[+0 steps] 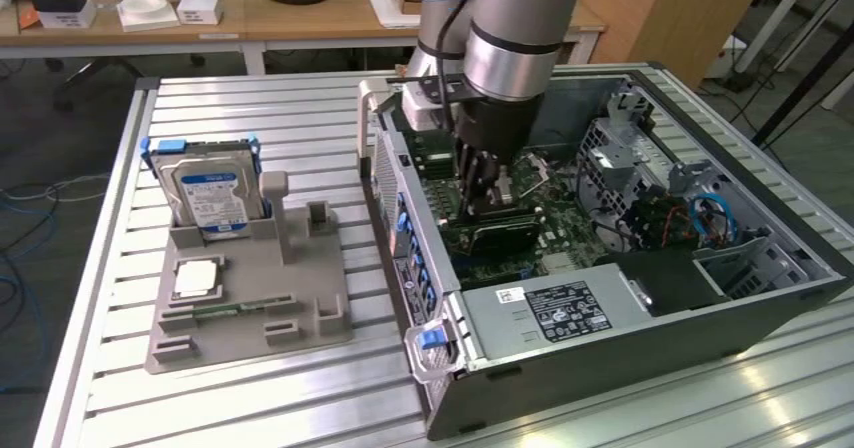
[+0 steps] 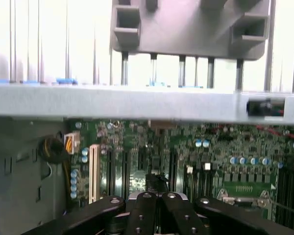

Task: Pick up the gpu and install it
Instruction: 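Press down on the gpu until it lock into place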

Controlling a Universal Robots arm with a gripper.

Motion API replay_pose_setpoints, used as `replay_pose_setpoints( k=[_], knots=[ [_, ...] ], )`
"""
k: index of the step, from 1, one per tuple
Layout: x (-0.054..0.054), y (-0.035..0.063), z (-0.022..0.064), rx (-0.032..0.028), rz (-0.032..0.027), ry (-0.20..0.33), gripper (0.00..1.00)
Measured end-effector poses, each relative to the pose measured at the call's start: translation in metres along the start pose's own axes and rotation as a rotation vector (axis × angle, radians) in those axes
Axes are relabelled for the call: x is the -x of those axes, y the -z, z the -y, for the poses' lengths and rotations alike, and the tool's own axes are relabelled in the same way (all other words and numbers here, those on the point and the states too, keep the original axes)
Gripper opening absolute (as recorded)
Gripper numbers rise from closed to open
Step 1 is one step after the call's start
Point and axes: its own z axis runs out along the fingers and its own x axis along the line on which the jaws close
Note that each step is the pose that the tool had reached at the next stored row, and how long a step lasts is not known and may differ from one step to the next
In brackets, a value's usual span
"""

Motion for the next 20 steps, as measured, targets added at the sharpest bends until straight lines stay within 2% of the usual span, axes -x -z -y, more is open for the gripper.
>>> replay_pose_setpoints(
  k=[3,4,5,8,9,11,20],
  knots=[
    [0.000,0.0002,-0.0040,0.0020,0.0001,-0.001,0.11],
    [0.000,0.0004,-0.0040,0.0085,0.0004,-0.003,0.11],
    [0.000,0.0008,-0.0041,0.0175,0.0002,-0.005,0.11],
    [0.000,0.0017,-0.0041,0.0476,0.0004,-0.009,0.11],
    [0.000,0.0031,-0.0042,0.0533,0.0001,-0.010,0.11],
    [0.000,0.0079,-0.0044,0.0560,0.0002,-0.010,0.11],
    [0.008,0.0085,-0.0146,0.0546,0.0008,-0.021,0.11]
  ],
)
